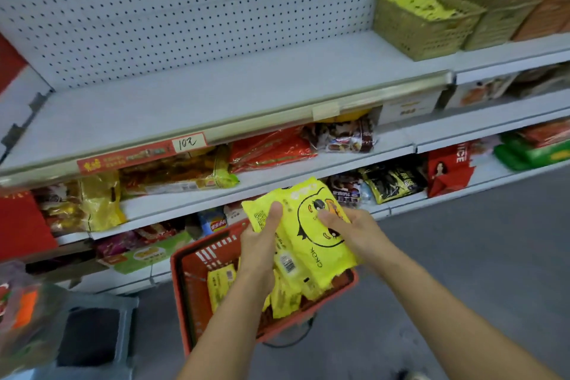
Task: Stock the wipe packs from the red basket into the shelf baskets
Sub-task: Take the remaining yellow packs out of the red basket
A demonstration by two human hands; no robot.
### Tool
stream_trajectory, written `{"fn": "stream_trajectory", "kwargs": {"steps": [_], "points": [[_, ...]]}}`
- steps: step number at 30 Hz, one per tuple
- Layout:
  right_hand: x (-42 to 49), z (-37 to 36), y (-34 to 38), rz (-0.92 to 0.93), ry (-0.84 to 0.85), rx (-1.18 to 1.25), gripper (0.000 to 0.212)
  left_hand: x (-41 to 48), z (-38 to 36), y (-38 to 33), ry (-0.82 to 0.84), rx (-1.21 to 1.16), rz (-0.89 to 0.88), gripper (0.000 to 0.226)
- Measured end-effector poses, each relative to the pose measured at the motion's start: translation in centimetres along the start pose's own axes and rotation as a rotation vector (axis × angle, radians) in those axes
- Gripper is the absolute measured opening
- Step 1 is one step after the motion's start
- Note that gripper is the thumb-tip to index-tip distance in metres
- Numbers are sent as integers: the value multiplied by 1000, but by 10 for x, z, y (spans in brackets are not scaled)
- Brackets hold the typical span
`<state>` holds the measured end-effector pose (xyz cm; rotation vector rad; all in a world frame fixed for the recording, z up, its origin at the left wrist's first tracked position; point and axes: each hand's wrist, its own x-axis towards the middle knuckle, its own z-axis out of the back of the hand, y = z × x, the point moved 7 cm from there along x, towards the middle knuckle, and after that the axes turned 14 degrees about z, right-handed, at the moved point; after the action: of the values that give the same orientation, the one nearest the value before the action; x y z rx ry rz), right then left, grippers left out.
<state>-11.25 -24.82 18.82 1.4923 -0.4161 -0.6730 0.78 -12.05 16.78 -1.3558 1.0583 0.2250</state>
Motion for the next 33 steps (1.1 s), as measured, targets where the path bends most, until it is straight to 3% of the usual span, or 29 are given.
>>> {"fn": "stream_trajectory", "kwargs": {"steps": [3,5,6,9,15,18,20,24,27,31,33], "points": [[-3,47,9,3,-200,321,23,-17,-50,-10,79,48,-69,80],[-3,83,17,41,-265,454,32,-25,-88,-10,116,116,-118,86],[-3,102,21,65,-281,466,38,-28,-109,-8,143,132,-128,88],[-10,162,31,86,-311,470,52,-43,-178,-4,188,154,-170,58],[-25,302,53,136,-298,521,40,-61,-295,-2,164,133,-265,31],[-24,364,64,130,-274,377,45,-68,-343,1,177,200,-266,38],[-19,392,70,125,-252,293,36,-69,-370,1,184,190,-247,39],[2,437,80,158,-287,272,20,-69,-418,-18,171,231,-291,70],[29,468,88,187,-299,301,13,-58,-456,-43,174,259,-329,61],[77,510,103,203,-234,306,22,-23,-505,-76,175,284,-357,83],[110,530,110,204,-195,281,26,-2,-529,-94,184,275,-337,84]]}}
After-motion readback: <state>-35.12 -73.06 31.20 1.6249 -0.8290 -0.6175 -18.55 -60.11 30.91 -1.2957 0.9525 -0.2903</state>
